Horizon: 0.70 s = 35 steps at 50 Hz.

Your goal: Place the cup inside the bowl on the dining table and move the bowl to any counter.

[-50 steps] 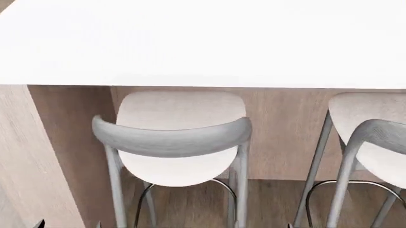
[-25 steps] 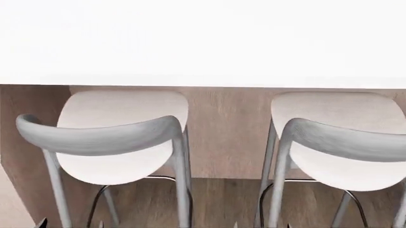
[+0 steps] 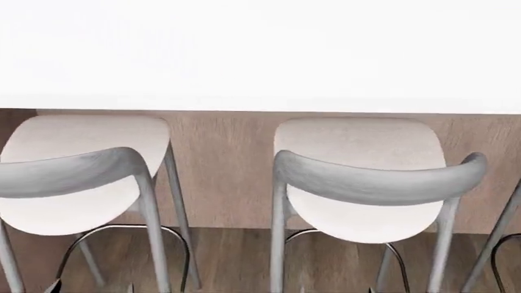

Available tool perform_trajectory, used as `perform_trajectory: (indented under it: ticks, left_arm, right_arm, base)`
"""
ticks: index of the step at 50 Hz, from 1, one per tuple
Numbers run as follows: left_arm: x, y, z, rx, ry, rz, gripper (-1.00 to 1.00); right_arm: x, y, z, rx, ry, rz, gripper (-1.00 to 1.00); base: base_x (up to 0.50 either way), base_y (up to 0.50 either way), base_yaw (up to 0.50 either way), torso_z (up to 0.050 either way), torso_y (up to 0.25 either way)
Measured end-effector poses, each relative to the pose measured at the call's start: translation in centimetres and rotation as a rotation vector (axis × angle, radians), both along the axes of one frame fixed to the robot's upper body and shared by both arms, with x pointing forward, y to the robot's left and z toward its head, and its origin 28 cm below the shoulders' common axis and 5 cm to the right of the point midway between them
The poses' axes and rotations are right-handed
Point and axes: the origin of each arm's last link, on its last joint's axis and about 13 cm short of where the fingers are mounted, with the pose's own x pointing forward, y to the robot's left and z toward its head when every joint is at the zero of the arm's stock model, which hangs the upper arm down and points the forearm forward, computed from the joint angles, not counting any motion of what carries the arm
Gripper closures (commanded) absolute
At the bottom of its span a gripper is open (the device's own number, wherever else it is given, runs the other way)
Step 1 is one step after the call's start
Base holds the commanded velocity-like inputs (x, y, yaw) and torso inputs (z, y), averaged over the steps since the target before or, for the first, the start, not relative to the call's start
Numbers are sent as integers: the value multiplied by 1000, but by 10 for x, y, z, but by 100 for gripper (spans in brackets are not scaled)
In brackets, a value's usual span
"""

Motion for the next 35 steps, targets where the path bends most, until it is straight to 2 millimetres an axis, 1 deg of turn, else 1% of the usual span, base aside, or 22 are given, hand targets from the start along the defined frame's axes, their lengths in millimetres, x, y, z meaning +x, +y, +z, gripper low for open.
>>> perform_trajectory:
  ticks: [35]
  left_arm:
    - [0, 0, 0, 0, -1, -1, -100]
  right_arm:
    - [0, 0, 0, 2, 4, -1, -100]
  base:
    - [-1, -500, 0, 0, 0]
